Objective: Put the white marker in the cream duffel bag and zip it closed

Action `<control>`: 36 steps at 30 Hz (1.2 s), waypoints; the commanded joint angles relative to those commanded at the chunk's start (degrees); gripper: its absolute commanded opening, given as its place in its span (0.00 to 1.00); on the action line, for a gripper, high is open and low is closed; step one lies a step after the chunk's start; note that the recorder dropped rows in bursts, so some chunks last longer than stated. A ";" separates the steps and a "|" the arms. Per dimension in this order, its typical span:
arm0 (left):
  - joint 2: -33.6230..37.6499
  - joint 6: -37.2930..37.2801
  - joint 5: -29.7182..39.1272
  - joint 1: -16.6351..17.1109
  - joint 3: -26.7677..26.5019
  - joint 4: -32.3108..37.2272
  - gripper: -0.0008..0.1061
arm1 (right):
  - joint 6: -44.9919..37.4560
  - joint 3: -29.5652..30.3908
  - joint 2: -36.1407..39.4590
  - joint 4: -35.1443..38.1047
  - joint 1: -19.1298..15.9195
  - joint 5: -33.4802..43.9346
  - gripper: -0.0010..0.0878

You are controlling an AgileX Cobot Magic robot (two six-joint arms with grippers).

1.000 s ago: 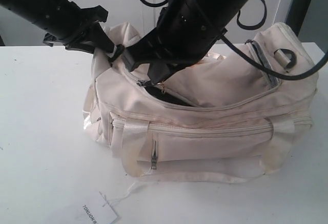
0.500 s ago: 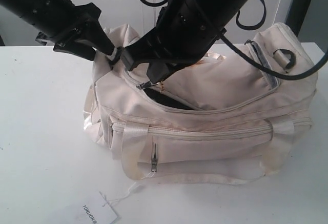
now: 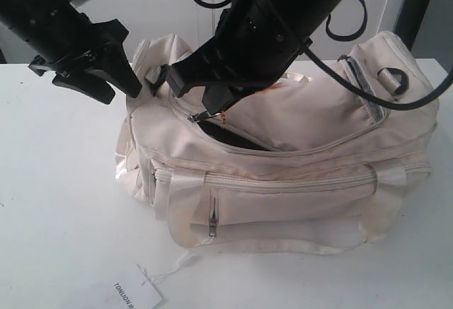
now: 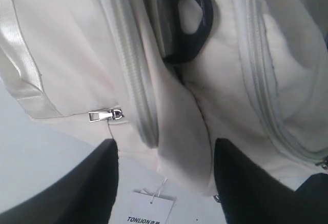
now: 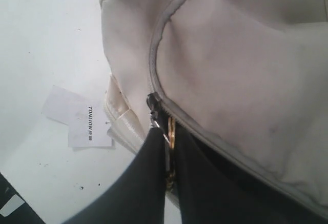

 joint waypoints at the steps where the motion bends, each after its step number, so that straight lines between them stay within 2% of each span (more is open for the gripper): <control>1: -0.86 0.24 -0.93 0.00 1.20 -0.30 0.57 | 0.00 0.00 0.00 0.00 0.00 -0.11 0.01; 4: -2.76 1.97 -2.87 0.00 5.11 -2.74 0.57 | 0.00 0.00 0.00 0.00 0.00 -0.46 0.01; 8: -3.58 7.31 -6.60 0.00 9.16 -11.21 0.57 | 0.00 0.00 0.00 0.00 0.00 -0.67 0.01; 14: -3.31 8.26 -10.81 0.00 12.22 -11.60 0.57 | 0.00 0.00 0.00 0.00 0.00 -0.57 0.01; 21: -3.31 9.45 -11.57 0.00 13.99 -11.61 0.55 | 0.00 0.00 0.00 0.00 0.00 -0.92 0.01; 23: -3.31 9.97 -11.44 0.00 14.53 -12.35 0.51 | 0.00 0.00 0.00 0.00 0.00 -0.92 0.01; 25: -3.31 10.19 -11.57 0.00 15.14 -13.21 0.42 | 0.00 0.00 0.00 0.00 0.00 -1.02 0.01; 31: -3.23 11.12 -13.19 0.00 16.98 -13.62 0.03 | 0.00 0.00 0.00 0.00 0.00 -1.02 0.01; 36: -3.23 12.32 -14.24 0.00 16.98 -13.51 0.01 | 0.00 0.00 0.00 0.00 0.00 -0.90 0.01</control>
